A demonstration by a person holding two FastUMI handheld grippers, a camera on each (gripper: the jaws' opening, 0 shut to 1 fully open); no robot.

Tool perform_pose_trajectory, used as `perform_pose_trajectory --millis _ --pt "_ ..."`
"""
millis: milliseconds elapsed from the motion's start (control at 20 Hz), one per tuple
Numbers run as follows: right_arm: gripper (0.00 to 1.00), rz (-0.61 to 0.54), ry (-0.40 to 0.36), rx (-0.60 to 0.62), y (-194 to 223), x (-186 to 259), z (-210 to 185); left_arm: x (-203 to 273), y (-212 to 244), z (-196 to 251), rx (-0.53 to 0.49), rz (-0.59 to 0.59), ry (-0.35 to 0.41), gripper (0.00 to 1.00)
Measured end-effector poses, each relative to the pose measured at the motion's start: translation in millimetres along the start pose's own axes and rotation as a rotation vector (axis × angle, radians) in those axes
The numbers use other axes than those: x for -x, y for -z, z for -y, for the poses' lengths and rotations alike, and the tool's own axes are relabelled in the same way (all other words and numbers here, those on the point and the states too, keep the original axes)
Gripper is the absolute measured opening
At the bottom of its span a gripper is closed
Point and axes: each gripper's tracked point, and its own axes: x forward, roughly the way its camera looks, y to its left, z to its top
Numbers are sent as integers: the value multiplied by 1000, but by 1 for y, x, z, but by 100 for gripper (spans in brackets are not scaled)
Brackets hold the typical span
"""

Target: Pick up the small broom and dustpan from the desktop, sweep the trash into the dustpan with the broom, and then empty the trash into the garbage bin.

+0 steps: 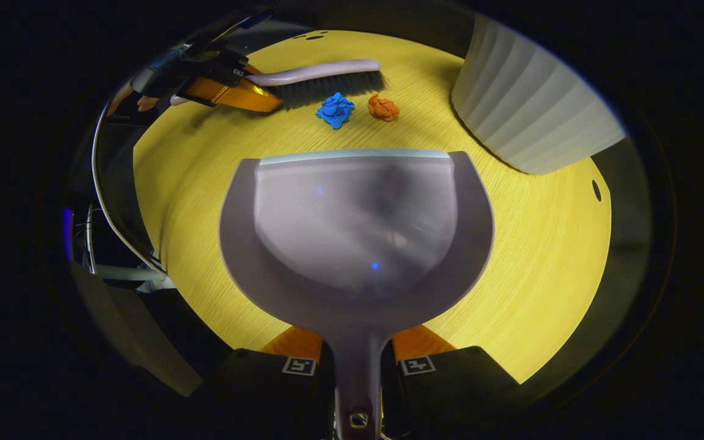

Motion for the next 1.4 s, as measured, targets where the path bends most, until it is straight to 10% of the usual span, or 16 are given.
perform_pose_trajectory --millis 550,1400 --pt "35 62 -2 12 2 -2 3 19 4 80 -99 -37 249 26" --pt "35 214 126 -388 33 95 -6 65 -30 11 196 302 66 28"
